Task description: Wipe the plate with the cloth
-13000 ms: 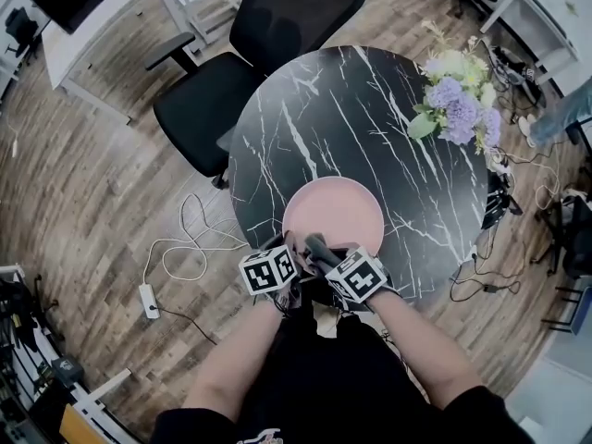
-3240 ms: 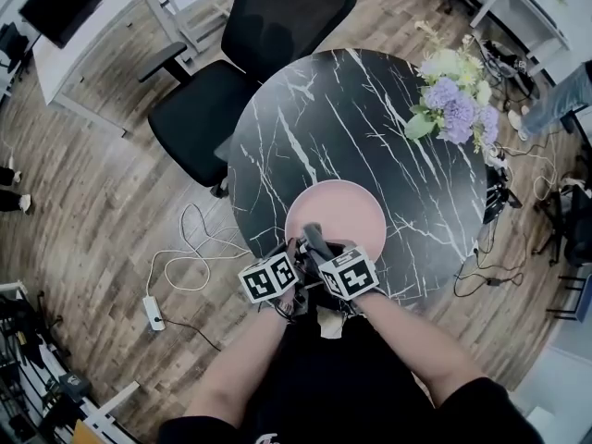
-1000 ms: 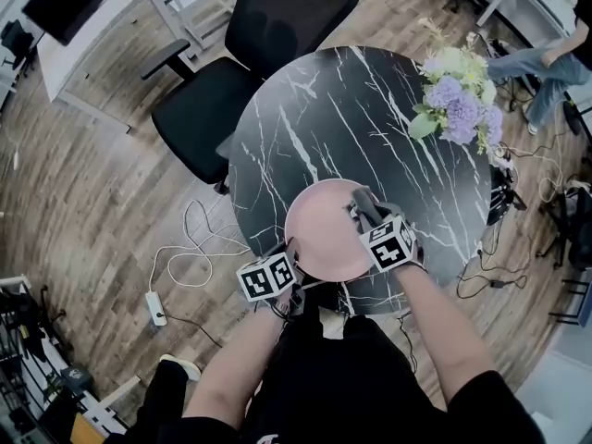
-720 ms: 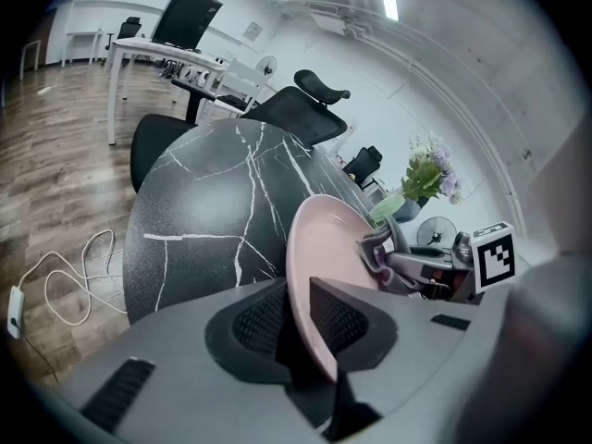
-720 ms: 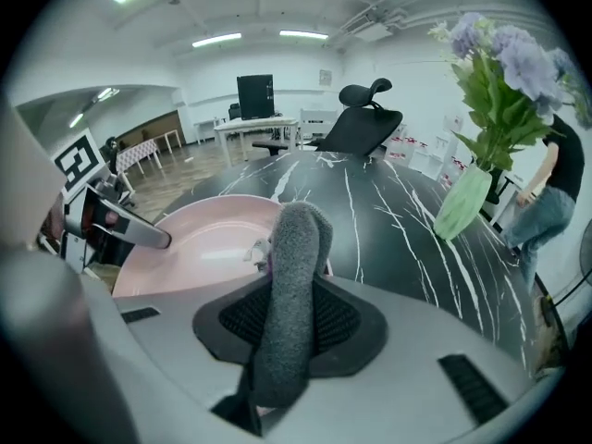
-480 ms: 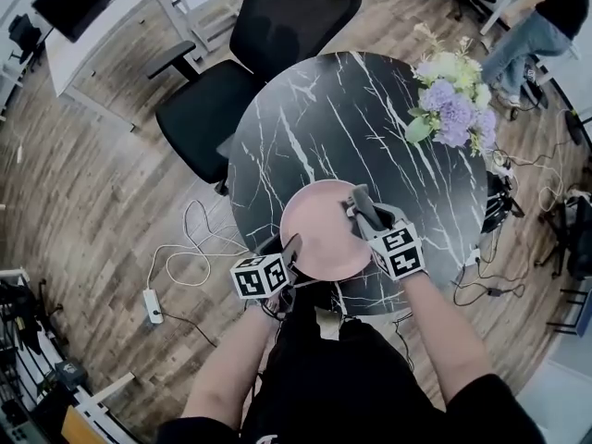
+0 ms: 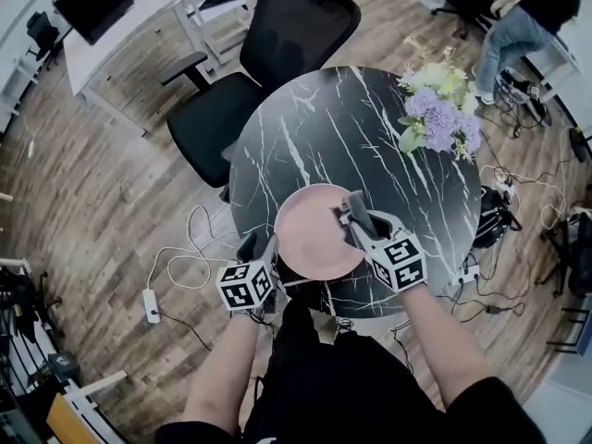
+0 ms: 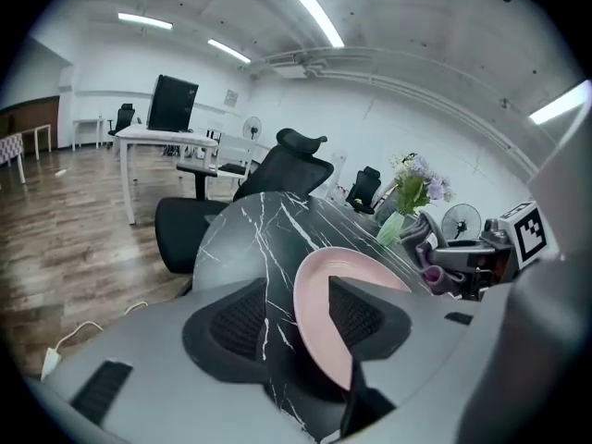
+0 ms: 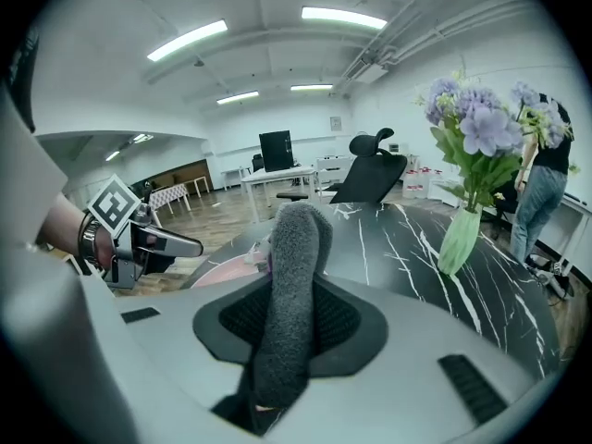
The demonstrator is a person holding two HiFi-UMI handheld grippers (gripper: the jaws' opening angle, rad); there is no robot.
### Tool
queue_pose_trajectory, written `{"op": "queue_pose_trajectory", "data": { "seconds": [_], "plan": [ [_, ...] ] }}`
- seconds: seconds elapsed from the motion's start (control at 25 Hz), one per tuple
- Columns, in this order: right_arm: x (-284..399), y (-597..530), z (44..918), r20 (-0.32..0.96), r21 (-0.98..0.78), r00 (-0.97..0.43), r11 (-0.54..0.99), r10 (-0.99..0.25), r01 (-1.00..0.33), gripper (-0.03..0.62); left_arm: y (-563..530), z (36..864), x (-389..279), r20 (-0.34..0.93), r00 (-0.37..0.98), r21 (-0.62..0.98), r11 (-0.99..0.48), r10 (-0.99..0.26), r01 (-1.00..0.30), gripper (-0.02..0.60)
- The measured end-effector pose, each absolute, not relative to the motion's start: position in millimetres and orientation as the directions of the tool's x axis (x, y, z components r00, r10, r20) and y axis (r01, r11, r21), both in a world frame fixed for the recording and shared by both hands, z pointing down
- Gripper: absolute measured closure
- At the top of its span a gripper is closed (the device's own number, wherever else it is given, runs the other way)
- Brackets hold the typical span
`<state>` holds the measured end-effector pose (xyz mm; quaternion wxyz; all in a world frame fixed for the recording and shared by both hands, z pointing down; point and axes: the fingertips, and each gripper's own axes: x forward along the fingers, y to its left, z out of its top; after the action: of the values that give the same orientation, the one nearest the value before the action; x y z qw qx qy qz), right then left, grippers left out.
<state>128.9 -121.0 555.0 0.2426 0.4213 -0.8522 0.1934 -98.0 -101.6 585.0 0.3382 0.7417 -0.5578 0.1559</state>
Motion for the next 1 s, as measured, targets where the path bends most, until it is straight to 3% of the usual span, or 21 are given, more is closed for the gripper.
{"op": "queue_pose_trajectory", "data": {
  "seconds": [0.24, 0.48, 1.0],
  "plan": [
    [136.6, -102.2, 523.3, 0.511, -0.141, -0.580, 0.604, -0.634, -0.784, 0.482, -75.9, 544.2, -95.2, 0.537, 0.275, 0.293, -0.130, -0.798, -0.947, 0.379],
    [151.1, -75.3, 501.5, 0.458, -0.162, -0.626, 0.633, -0.631, -0.757, 0.482, -37.7, 513.4, -70.6, 0.488, 0.258, 0.293, -0.122, -0.834, -0.948, 0.550],
    [165.4, -12.4, 477.7, 0.392, -0.221, -0.700, 0.677, -0.598, -0.702, 0.482, 46.2, 472.3, -36.7, 0.417, 0.257, 0.322, -0.123, -0.872, -0.939, 0.563]
  ]
}}
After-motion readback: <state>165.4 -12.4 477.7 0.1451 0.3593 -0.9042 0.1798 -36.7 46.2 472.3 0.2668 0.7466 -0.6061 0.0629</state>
